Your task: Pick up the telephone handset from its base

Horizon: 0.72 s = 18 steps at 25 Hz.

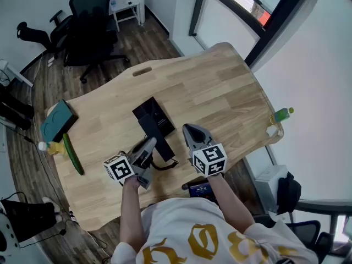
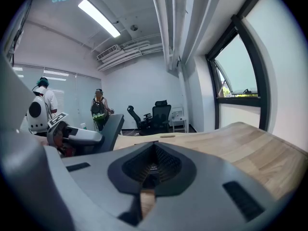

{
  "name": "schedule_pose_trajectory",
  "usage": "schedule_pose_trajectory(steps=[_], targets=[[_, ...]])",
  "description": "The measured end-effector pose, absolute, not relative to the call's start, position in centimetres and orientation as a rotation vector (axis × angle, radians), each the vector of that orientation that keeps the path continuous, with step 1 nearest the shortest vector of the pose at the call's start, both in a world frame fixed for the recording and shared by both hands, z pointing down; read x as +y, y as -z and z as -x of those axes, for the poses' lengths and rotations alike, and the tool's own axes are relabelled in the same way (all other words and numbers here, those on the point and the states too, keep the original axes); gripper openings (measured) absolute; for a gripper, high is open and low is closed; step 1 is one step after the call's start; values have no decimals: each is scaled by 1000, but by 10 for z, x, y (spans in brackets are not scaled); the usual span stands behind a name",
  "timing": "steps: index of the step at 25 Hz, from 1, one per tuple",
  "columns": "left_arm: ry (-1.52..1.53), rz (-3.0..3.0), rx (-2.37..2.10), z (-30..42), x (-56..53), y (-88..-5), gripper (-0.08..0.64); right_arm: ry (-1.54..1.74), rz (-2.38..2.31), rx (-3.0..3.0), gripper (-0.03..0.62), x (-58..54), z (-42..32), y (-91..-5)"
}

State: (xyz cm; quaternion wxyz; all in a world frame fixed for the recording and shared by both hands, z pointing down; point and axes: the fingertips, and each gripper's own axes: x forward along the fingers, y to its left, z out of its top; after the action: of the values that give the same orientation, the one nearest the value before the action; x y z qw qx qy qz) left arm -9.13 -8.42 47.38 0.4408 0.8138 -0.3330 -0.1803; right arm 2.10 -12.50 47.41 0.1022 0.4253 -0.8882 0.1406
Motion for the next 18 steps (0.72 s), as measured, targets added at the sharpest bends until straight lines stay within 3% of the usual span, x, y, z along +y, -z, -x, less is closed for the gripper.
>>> schedule_pose_trajectory(steps=[18], targets=[[522, -2095, -804, 104, -52, -442, 72, -349, -1294, -2613, 5, -91, -27, -460]])
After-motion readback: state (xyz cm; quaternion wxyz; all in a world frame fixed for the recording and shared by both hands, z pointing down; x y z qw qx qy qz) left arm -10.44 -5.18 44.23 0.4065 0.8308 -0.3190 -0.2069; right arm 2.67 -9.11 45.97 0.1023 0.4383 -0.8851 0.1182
